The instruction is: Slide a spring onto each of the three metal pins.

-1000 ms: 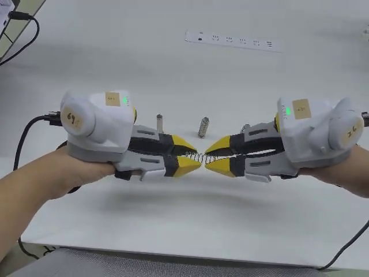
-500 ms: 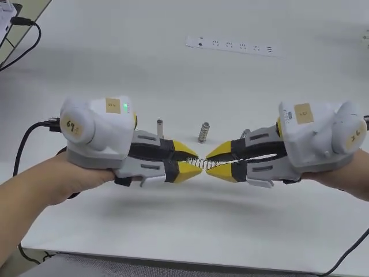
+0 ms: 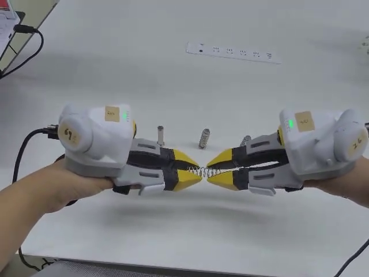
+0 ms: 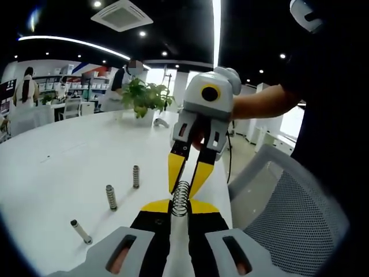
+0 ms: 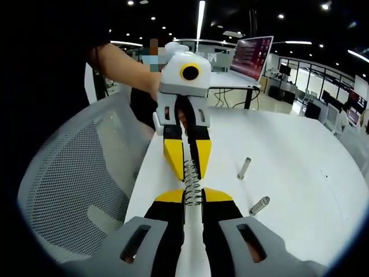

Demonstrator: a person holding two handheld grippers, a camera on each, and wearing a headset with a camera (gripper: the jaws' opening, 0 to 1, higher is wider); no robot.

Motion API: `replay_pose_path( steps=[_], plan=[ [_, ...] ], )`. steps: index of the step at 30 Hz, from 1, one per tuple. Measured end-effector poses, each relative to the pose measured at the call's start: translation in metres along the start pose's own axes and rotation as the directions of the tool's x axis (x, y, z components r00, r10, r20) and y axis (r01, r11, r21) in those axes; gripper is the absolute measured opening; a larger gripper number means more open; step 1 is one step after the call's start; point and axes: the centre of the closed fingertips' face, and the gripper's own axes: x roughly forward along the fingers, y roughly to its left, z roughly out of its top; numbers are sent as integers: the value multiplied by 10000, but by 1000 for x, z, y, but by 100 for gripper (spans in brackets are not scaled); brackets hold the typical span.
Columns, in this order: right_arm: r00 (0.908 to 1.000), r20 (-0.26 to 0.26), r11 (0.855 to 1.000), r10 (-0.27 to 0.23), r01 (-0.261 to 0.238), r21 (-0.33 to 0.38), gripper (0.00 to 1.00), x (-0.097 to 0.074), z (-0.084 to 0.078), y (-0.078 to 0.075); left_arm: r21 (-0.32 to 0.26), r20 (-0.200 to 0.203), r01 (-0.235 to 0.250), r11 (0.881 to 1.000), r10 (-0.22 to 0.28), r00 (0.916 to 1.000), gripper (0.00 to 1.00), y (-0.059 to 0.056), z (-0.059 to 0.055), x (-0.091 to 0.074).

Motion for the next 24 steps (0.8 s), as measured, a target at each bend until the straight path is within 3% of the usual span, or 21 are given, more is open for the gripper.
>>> replay_pose_path(
  steps=[7, 13, 24],
  plan=[
    [9998, 144, 9988, -120, 113, 478, 10, -3, 0, -3, -73, 72, 21, 10000, -21, 10000, 2, -1, 2, -1],
    [9999, -41, 9987, -97, 99, 508, 10, -3, -5, -1, -40, -14, 42, 10000, -42, 10000, 2, -2, 0, -1],
    [9996, 116, 9983, -257, 251, 522, 8, -4, -4, -4, -92, 119, 92, 9999, -91, 9999, 2, 1, 4, -4]
  ],
)
